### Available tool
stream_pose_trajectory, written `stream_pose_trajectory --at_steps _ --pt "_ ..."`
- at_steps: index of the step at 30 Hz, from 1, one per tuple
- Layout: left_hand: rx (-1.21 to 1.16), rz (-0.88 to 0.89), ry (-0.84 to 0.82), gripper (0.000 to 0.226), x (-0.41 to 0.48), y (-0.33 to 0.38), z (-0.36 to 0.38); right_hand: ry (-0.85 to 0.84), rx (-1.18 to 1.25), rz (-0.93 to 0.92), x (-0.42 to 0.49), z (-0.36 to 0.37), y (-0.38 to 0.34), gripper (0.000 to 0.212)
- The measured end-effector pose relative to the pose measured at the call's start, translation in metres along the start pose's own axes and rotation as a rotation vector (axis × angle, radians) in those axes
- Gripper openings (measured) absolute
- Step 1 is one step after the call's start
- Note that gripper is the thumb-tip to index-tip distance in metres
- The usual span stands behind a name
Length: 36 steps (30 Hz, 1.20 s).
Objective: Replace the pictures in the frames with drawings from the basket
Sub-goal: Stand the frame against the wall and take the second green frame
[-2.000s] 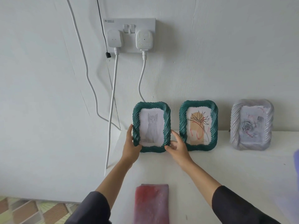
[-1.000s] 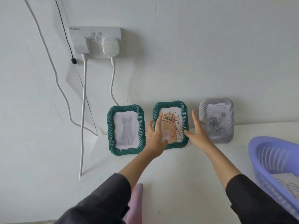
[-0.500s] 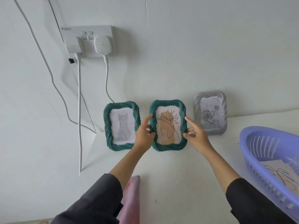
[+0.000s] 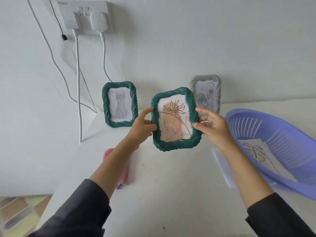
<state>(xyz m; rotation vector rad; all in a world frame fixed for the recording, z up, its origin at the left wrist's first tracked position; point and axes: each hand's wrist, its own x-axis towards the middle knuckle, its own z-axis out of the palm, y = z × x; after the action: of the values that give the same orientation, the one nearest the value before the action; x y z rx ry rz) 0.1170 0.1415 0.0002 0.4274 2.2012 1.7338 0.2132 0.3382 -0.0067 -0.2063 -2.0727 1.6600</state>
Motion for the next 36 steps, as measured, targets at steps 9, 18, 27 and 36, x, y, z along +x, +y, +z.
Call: stream_pose_trajectory --at_steps 9,18,27,36 --pt "-0.027 -0.206 -0.035 0.047 -0.051 -0.008 0.059 -0.169 -0.257 -0.109 -0.042 -0.019 -0.047 0.026" --pt "-0.344 -0.071 0.264 0.036 -0.068 0.016 0.081 -0.453 -0.635 -0.173 -0.067 0.01 -0.056 0.021" --pt "-0.135 -0.135 0.371 0.046 -0.056 -0.029 0.069 -0.122 -0.526 -0.113 -0.058 -0.016 -0.004 0.021" --pt "0.375 -0.158 0.286 0.046 -0.054 -0.069 0.063 -0.339 -0.933 0.082 -0.063 -0.008 0.076 0.046"
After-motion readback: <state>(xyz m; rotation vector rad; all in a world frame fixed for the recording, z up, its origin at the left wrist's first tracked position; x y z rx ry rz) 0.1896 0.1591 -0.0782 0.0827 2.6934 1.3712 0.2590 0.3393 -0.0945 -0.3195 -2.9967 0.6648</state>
